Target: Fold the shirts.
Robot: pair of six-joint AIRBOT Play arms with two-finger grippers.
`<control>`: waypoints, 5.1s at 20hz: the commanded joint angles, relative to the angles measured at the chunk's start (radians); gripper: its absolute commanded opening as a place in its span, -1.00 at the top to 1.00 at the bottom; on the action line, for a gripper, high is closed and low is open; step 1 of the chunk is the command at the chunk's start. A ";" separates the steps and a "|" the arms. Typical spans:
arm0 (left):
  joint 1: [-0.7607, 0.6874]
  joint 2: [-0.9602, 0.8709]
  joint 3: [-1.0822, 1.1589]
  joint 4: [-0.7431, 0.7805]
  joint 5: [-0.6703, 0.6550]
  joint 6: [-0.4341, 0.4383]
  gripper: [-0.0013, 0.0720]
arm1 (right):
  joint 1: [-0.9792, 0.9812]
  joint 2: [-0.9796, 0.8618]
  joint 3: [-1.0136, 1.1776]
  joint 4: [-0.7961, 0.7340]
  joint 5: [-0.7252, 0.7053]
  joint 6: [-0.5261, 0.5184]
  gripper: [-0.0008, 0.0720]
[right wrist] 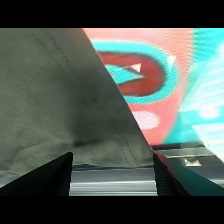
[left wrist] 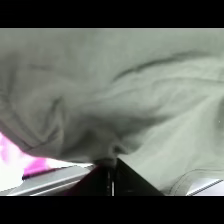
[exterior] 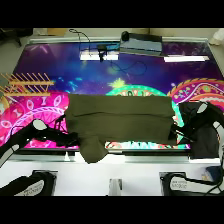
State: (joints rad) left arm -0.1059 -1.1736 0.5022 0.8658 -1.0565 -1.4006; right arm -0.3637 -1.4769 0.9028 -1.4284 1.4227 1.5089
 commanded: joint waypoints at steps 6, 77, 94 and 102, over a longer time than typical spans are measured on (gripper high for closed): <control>0.019 0.001 0.027 0.001 -0.006 0.073 0.86 | 0.000 -0.042 0.003 0.096 -0.011 -0.002 0.90; -0.616 -0.805 0.926 -0.912 0.517 0.040 0.86 | 0.110 0.276 0.716 0.506 0.404 0.211 0.90; -0.149 0.072 0.841 0.214 0.154 -0.129 0.87 | 0.627 -0.072 0.711 0.534 -0.090 0.193 0.90; 0.014 0.343 0.838 0.220 0.054 -0.161 0.87 | 0.835 -0.354 0.711 0.874 -0.398 0.193 0.76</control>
State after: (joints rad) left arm -0.1261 -0.8997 1.3430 1.0531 -0.9562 -1.5356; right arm 0.4088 -1.7470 1.6142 -0.6815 1.1507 1.7020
